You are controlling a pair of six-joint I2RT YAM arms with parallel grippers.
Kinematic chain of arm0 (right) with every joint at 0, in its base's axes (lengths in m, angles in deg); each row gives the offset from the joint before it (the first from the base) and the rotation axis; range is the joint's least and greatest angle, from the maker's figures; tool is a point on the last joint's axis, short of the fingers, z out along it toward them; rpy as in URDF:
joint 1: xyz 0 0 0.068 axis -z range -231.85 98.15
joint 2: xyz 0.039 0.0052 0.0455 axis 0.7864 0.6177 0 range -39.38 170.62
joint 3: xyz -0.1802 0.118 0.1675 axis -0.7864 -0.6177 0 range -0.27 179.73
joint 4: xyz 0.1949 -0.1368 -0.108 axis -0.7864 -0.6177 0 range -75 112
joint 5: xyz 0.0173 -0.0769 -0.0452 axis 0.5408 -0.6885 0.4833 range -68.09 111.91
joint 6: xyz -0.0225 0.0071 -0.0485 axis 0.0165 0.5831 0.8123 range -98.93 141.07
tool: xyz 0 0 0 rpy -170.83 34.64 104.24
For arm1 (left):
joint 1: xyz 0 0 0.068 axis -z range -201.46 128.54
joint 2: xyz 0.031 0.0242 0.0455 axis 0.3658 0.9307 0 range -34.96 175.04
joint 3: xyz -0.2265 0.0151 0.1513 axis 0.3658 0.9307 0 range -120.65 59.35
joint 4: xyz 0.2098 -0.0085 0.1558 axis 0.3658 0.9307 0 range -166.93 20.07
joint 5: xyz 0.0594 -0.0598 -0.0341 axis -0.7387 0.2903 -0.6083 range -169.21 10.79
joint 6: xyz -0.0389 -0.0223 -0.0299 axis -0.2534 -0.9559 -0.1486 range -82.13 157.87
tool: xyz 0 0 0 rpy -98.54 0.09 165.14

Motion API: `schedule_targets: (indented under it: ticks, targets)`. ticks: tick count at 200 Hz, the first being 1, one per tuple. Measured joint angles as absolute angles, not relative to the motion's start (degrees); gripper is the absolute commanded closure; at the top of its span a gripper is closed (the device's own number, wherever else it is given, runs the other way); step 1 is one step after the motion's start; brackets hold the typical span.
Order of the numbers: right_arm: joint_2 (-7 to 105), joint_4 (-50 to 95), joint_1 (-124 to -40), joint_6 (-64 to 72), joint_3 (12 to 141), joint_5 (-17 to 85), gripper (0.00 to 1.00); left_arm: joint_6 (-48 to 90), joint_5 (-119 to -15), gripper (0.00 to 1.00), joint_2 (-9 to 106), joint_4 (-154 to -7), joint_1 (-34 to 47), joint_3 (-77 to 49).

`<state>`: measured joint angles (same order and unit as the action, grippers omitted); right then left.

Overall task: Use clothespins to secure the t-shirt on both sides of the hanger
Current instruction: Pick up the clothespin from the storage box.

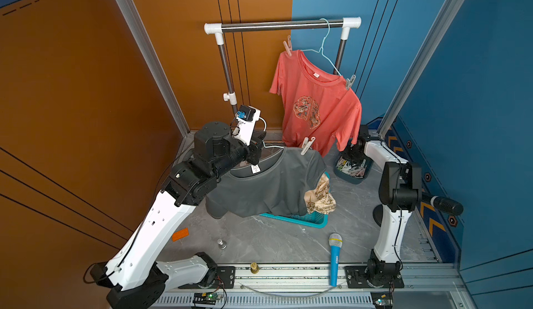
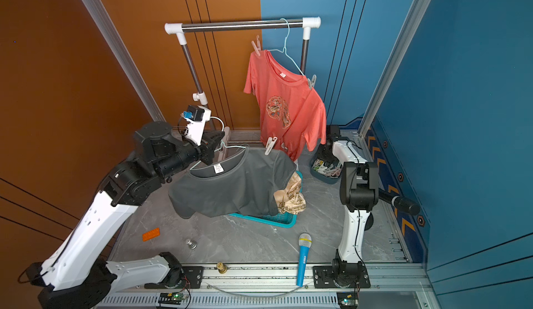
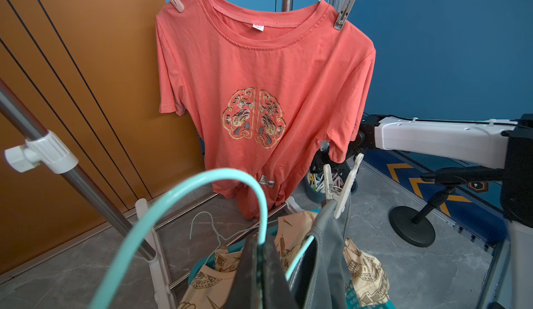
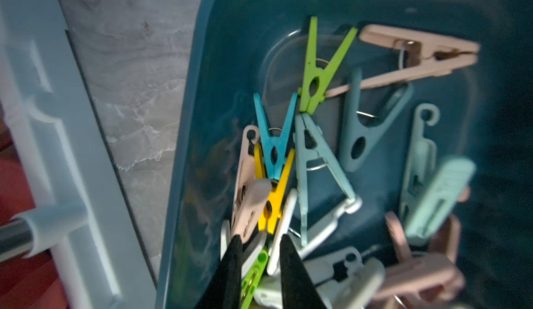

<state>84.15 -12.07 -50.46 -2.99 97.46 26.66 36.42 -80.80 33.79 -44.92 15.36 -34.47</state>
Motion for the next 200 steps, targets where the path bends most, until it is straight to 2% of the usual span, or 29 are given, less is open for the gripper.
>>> schedule_targets:
  ticks: [40, 86, 128, 153, 200]
  targets:
    - [88.7, -12.6, -50.1, -3.0, 100.6, 27.4, 0.64, 36.6, -81.4, 0.94, 36.2, -45.1, 15.4, -34.5]
    - [89.5, -12.9, -49.6, -3.0, 102.5, 27.7, 0.8, 36.5, -81.8, 0.94, 36.6, -45.1, 15.3, -34.5]
    - [89.4, -13.0, -49.2, -2.7, 102.6, 27.8, 0.87, 36.0, -81.8, 0.94, 36.6, -45.2, 15.3, -34.8]
    - [88.4, -12.9, -48.7, -2.3, 101.6, 28.2, 0.87, 35.5, -81.6, 0.94, 36.6, -45.4, 15.3, -35.1]
    - [78.6, -13.0, -47.5, -1.7, 94.8, 28.4, 0.93, 35.0, -81.5, 0.94, 36.3, -45.5, 15.3, -35.1]
